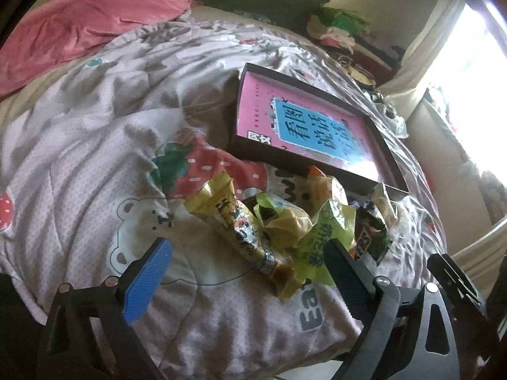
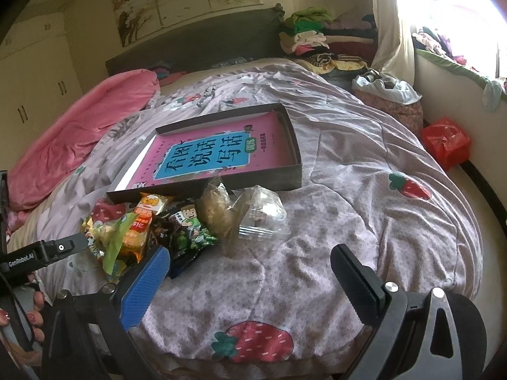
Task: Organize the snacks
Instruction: 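Move left gripper to the yellow snack stick while right gripper approaches the clear cookie bag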
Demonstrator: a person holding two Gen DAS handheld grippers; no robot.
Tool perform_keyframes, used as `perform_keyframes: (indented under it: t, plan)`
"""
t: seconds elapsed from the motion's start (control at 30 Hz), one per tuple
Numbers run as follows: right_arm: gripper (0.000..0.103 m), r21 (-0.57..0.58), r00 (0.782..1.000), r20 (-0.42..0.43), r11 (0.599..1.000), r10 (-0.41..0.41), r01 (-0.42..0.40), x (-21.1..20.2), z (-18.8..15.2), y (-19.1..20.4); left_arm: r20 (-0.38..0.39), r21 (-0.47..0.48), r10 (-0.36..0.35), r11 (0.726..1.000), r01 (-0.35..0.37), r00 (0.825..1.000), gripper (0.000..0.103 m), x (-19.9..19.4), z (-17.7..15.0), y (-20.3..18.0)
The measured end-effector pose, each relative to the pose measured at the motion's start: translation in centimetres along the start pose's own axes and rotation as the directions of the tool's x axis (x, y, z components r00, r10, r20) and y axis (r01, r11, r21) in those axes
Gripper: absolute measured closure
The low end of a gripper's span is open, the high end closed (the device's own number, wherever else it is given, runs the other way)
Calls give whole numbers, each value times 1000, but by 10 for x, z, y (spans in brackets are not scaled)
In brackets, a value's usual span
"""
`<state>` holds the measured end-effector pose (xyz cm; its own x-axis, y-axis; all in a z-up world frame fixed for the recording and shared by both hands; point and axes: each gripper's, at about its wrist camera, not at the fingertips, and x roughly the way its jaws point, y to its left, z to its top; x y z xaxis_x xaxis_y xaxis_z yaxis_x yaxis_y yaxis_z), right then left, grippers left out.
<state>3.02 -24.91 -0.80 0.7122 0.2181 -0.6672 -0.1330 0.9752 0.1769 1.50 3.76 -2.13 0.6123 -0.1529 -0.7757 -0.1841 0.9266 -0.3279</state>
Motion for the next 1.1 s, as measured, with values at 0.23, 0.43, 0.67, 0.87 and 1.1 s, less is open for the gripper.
perform_keyframes:
  t: [0.23,0.43,0.67,0.87,1.1]
  plan:
    - [1,24,1000,2,1000,-7,7,3,3,-11,-32,-99,-11,995,8,999,39,11,5,22]
    - [1,31,1000,3,999,-23,23,11,11,-21,-53,-163,-54,986,45,997,60,21,10,33]
    - [1,31,999,-45,999,-26,27,31,17,-29,-65,-203,-120,973,105,991,70,33,19,35]
    - [1,69,998,-63,998,3,1,44,21,-36,-73,-222,-141,967,122,987,70,44,28,36]
    - [22,90,996,-68,995,52,-45,60,33,-37,-78,-196,-146,972,128,986,74,54,35,33]
